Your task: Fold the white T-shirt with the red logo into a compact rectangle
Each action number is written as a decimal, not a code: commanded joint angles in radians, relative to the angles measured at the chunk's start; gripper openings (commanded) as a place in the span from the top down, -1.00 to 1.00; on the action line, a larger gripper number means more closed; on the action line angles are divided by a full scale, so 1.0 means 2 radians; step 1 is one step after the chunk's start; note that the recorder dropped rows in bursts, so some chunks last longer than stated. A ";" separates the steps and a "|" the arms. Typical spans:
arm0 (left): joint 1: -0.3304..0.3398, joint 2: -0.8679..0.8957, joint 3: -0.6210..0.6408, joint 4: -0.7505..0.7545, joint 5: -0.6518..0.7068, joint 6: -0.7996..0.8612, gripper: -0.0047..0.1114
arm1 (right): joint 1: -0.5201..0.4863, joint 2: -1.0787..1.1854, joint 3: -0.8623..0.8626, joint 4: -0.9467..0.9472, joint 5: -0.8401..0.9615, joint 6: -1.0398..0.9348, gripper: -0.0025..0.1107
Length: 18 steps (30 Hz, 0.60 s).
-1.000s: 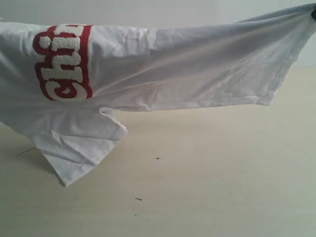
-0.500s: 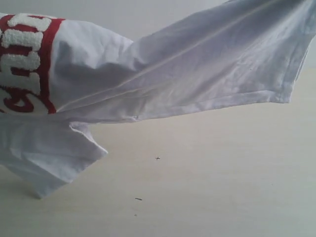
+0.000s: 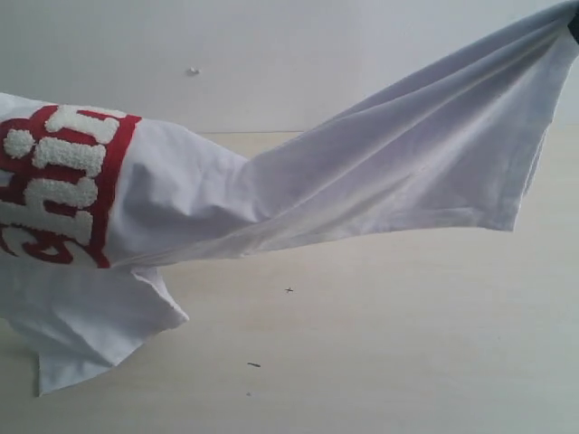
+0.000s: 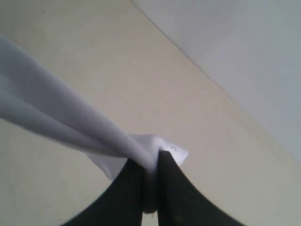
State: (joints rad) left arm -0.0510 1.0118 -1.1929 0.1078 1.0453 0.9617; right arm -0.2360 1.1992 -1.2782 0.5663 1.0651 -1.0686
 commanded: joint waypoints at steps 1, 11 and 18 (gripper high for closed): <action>0.001 -0.021 -0.006 0.002 0.004 -0.034 0.92 | 0.002 -0.026 -0.011 0.001 -0.002 0.003 0.96; 0.000 -0.101 -0.006 0.003 0.036 -0.051 0.92 | 0.030 -0.087 0.012 -0.012 -0.008 0.023 0.96; 0.000 -0.118 -0.006 0.022 0.036 -0.060 0.92 | 0.040 -0.091 0.012 -0.045 -0.014 0.044 0.96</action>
State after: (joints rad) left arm -0.0510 0.7842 -1.1945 0.1239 1.1276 0.8742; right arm -0.1565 1.0214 -1.2576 0.5041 1.0681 -1.0002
